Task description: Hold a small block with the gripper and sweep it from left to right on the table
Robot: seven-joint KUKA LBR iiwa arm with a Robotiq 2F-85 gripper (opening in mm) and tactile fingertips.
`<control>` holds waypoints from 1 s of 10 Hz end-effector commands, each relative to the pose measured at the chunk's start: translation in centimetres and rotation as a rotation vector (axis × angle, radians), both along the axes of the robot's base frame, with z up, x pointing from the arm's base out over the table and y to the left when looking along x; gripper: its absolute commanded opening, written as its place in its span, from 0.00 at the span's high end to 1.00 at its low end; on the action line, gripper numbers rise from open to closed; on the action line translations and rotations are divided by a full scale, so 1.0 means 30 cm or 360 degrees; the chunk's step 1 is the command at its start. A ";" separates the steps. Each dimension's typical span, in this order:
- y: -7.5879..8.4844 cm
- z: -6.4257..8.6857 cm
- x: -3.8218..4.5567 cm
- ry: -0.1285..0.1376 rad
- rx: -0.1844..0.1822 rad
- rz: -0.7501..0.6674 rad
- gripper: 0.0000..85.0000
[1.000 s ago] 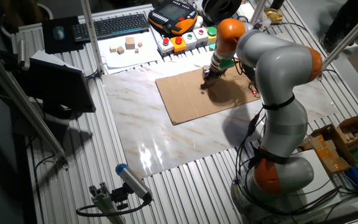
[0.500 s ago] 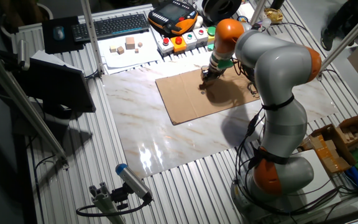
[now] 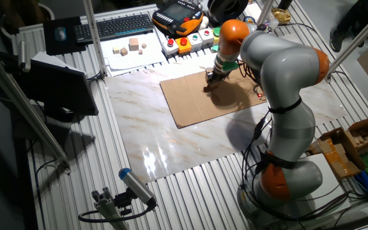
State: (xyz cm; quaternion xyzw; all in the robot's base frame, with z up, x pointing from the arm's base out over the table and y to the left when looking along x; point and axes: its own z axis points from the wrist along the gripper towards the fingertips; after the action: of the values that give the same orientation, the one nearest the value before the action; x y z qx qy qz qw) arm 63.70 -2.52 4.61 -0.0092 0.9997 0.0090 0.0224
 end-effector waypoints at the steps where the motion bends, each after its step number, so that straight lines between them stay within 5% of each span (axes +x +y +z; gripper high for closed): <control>1: 0.003 -0.003 -0.002 0.0002 0.0000 0.0000 0.99; 10: 0.046 -0.002 -0.006 0.0002 -0.0004 -0.0005 0.99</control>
State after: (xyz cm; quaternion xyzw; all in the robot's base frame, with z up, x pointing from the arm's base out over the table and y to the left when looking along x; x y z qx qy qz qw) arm 63.51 -1.10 4.55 -0.0073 0.9997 0.0076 0.0217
